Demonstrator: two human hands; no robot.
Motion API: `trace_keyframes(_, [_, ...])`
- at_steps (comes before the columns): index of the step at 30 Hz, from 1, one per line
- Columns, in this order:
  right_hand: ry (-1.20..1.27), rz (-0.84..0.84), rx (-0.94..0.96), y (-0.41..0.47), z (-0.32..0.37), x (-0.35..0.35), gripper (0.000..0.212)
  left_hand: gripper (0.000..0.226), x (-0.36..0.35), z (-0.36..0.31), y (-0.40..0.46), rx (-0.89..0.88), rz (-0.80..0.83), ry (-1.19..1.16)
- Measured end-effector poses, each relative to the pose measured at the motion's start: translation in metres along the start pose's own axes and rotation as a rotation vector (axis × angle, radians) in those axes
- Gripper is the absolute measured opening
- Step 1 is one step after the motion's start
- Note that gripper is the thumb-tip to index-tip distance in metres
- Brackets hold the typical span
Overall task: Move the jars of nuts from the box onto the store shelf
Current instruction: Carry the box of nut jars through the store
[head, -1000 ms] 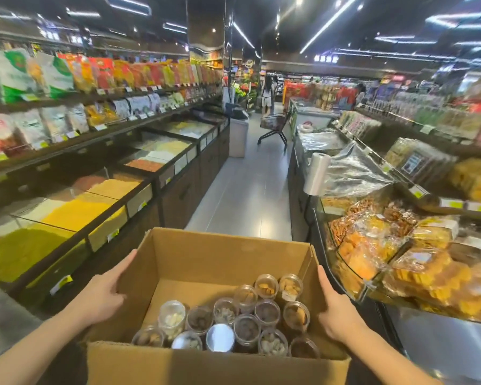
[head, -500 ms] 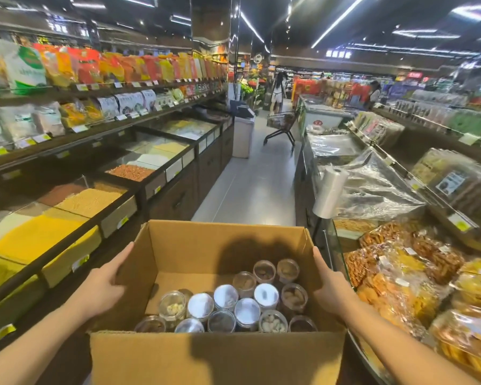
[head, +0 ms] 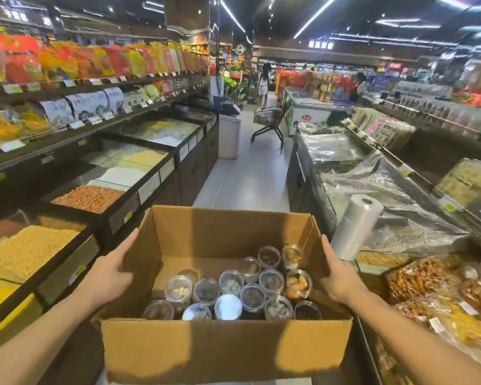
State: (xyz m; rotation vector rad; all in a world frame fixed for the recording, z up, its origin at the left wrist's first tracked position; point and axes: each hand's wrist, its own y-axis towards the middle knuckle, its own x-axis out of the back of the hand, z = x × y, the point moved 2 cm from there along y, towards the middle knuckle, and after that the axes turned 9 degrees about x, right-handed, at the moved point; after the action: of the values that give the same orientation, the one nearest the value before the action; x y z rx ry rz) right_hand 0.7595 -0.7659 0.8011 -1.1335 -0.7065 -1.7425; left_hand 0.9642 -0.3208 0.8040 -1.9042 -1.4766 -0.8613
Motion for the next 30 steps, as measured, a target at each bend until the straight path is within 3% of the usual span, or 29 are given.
trace_keyframes(4, [0.044,-0.021,0.013,0.091,-0.006,-0.006,0.109,0.100,-0.012,-0.020,0.082,0.032,-0.002,0.013])
trace_keyframes(15, [0.029,0.132,0.079,0.393,-0.029,-0.001,0.106,0.101,-0.077,-0.066,0.323,0.142,-0.009,-0.048])
trace_keyframes(19, [0.073,0.111,0.175,0.496,-0.017,0.023,0.101,0.097,-0.089,-0.098,0.409,0.160,-0.049,-0.058])
trace_keyframes(30, [0.049,0.151,0.201,0.773,0.007,0.016,0.097,0.098,-0.123,-0.126,0.679,0.147,-0.066,-0.070])
